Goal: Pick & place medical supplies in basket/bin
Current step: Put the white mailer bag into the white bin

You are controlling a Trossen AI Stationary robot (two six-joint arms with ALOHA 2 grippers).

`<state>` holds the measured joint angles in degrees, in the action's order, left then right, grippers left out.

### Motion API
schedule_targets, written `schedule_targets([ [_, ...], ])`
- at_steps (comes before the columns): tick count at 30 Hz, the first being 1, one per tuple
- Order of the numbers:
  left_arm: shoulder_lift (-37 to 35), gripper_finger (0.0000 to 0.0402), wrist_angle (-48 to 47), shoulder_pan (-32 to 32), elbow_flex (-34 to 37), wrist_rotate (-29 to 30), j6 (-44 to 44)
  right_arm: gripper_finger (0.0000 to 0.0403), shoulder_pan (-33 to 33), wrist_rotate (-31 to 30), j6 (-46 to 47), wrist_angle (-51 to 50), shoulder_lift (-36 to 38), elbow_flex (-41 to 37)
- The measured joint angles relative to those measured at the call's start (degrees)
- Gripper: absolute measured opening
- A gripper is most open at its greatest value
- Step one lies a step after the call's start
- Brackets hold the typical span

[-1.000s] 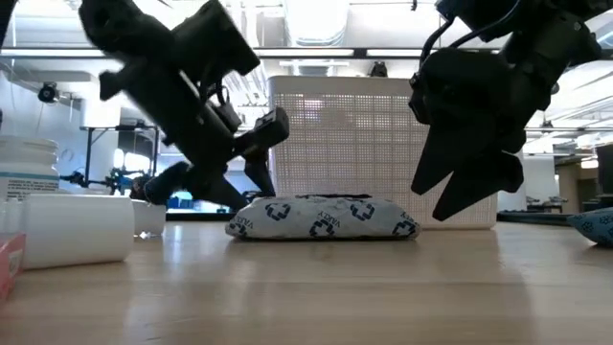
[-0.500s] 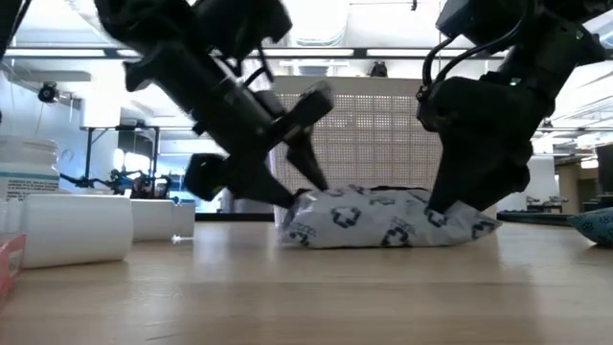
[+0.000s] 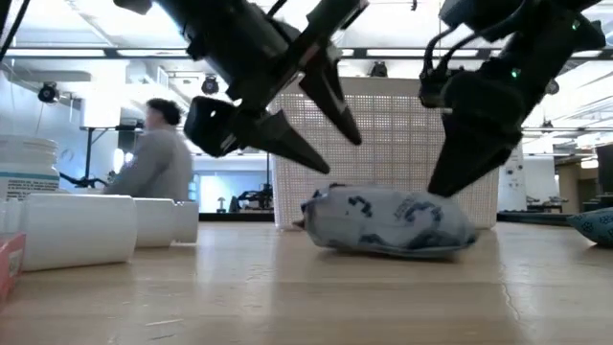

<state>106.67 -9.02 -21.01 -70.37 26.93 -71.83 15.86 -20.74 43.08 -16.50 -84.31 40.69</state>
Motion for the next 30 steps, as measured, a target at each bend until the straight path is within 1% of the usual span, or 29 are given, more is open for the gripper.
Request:
schedule_targets([
  [2, 0.0, 0.0166, 0.0, -0.4, -0.3, 0.0, 0.0, 0.0301, 0.0, 0.5, 0.2, -0.8, 1.9, 0.0],
  [4, 0.0, 0.0166, -0.2, -0.8, -0.4, -0.4, 0.0, 0.0301, 0.1, 0.9, 2.6, -3.2, 4.0, 0.0],
  [6, 0.0, 0.0166, -0.4, -1.0, -0.4, -0.1, -0.5, 0.0301, 0.0, 2.5, 9.9, -7.3, 6.4, 0.0],
  [9, -0.1, 0.0166, -0.5, -1.0, 0.3, 1.3, -2.7, 0.0301, 0.0, 8.9, 21.8, -8.2, 9.4, -1.5],
  [12, -0.1, 0.0166, -0.8, -0.7, 1.3, 3.9, -3.7, 0.0301, 0.1, 13.8, 30.0, -1.2, 10.2, -5.2],
  [16, -0.1, 0.0166, -0.5, -0.3, 2.5, 4.1, -3.7, 0.0301, 0.0, 14.7, 37.2, 11.6, 8.4, -11.0],
  [20, 0.1, 0.0166, 0.7, -0.2, 2.9, 3.1, -3.7, 0.0301, -0.2, 14.8, 40.0, 20.6, 5.2, -13.9],
  [23, 1.8, 0.0166, 3.9, -0.2, 3.1, 0.0, -3.7, 0.0301, -0.2, 14.6, 40.5, 22.1, 2.8, -14.6],
  [27, 6.1, 0.0166, 9.6, -0.4, 2.8, -2.0, -3.9, 0.0301, -0.4, 14.4, 40.2, 23.8, 0.2, -14.0],
  [30, 8.9, 0.0166, 11.2, -0.4, 1.1, -3.0, -3.9, 0.0301, -0.8, 14.2, 39.5, 26.6, -1.6, -13.8],
])
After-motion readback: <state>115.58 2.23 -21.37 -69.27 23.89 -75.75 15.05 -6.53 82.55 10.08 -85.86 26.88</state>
